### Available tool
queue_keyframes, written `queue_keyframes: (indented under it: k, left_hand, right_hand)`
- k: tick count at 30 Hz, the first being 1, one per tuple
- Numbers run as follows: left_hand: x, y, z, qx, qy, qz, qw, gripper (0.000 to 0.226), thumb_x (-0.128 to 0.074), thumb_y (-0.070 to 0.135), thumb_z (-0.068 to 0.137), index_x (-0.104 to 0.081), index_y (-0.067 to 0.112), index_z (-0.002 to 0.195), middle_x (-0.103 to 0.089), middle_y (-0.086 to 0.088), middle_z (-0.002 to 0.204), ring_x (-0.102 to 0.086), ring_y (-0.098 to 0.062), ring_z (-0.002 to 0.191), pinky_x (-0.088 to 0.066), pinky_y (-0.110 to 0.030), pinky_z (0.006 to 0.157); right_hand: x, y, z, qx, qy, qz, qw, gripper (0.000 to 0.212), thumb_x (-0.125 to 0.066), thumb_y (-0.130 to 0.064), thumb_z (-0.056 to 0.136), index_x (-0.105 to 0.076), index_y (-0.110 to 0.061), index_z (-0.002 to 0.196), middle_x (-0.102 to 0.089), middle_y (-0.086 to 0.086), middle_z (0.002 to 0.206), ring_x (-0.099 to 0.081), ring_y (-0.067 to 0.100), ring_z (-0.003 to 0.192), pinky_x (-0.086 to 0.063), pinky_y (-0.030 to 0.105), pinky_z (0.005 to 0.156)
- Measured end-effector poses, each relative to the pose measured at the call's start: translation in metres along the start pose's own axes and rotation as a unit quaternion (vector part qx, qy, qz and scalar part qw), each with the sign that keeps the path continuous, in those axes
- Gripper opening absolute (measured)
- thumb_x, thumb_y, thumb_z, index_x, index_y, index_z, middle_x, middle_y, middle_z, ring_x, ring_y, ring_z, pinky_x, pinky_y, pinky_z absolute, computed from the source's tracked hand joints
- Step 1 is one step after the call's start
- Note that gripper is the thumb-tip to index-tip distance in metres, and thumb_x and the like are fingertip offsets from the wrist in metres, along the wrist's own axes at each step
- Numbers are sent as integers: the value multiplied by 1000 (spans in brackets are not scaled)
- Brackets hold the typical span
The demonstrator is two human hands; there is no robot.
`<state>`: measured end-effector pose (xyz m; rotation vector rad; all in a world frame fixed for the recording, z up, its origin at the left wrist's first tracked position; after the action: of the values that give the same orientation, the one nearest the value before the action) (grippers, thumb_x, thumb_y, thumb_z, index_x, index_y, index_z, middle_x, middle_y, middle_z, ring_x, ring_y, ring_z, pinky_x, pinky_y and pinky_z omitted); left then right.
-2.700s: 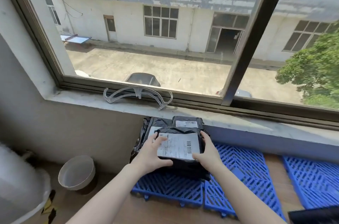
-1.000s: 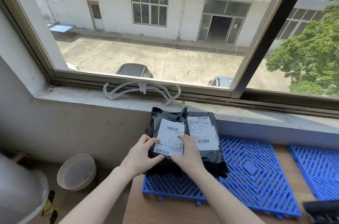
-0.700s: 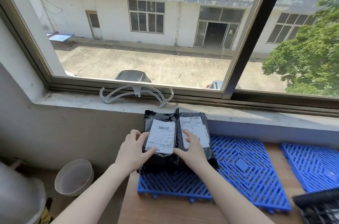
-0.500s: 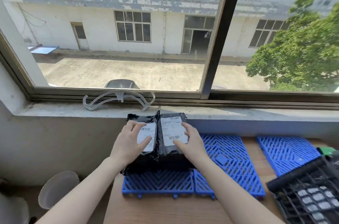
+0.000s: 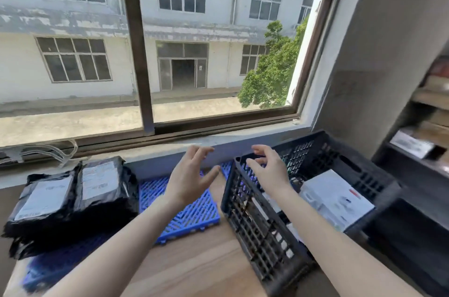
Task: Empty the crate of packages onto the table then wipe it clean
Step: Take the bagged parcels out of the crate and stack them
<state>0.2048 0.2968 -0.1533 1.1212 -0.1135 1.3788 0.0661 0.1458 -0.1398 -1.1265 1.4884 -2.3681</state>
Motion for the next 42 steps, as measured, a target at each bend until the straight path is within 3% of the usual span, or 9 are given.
queue_keyframes:
  k: [3, 8, 17, 25, 31, 34, 38, 42]
  left_hand:
    - [-57, 52, 7, -26, -31, -31, 999, 48, -56, 53, 84, -54, 25, 123, -49, 8, 113, -57, -11, 101, -49, -32, 81]
    - [-142, 106, 22, -54, -89, -34, 994, 43, -60, 41, 93, -49, 25, 131, -47, 5, 122, -54, -13, 110, -46, -32, 88]
    - [-255, 105, 82, 5, -141, -18, 990, 54, -59, 43, 93, -39, 29, 141, -42, 5, 133, -49, -14, 121, -47, -33, 93]
    - [-296, 52, 102, 131, -122, 30, 983, 58, -59, 48, 91, -37, 29, 141, -45, 3, 125, -53, -16, 112, -48, -31, 78]
    - [-311, 19, 80, 260, -120, 47, 957, 57, -57, 50, 91, -36, 32, 140, -44, 0, 133, -52, -21, 115, -50, -36, 84]
    - [-316, -1, 63, 335, -109, 60, 934, 61, -58, 50, 91, -34, 31, 144, -41, -2, 139, -50, -22, 121, -49, -37, 90]
    - [-324, -28, 37, 430, -105, 89, 892, 69, -55, 56, 89, -26, 35, 148, -37, -4, 139, -50, -26, 119, -50, -41, 91]
    - [-341, -37, 9, 498, -96, 101, 856, 71, -55, 57, 88, -24, 34, 147, -35, -5, 132, -52, -28, 110, -49, -42, 91]
  right_hand:
    - [66, 47, -11, -36, 27, -17, 999, 33, -61, -26, 92, -55, -21, 125, -55, -3, 121, -54, 12, 100, -42, 26, 81]
    - [132, 116, -16, -91, 17, -40, 995, 31, -61, -29, 92, -55, -23, 122, -55, -1, 120, -54, 13, 101, -42, 27, 80]
    - [151, 193, 54, -112, -64, -78, 989, 36, -60, -30, 91, -53, -22, 126, -51, -1, 122, -53, 14, 103, -41, 26, 84]
    - [107, 232, 134, -101, -154, -110, 977, 39, -60, -30, 90, -54, -22, 127, -53, 3, 125, -54, 18, 106, -44, 30, 89]
    - [56, 263, 157, -109, -256, -124, 952, 50, -59, -34, 91, -44, -21, 137, -46, 6, 135, -50, 19, 110, -42, 31, 87]
    - [28, 283, 163, -119, -316, -133, 932, 59, -58, -37, 92, -35, -22, 144, -37, 8, 146, -48, 25, 121, -41, 32, 89]
    - [-8, 310, 161, -126, -398, -159, 895, 64, -54, -41, 94, -24, -27, 148, -21, 12, 154, -47, 30, 124, -41, 33, 89]
    - [-36, 337, 155, -142, -452, -169, 864, 68, -53, -42, 94, -16, -32, 150, -17, 13, 154, -44, 33, 126, -42, 37, 95]
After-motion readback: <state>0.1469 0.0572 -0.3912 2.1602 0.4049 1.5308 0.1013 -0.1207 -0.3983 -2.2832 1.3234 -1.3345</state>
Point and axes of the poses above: each hand's wrist, its own z-axis towards the middle knuckle, its own x-axis out of the back of the hand, y = z × x, the point moved 7 cm from there along z, towards the middle knuckle
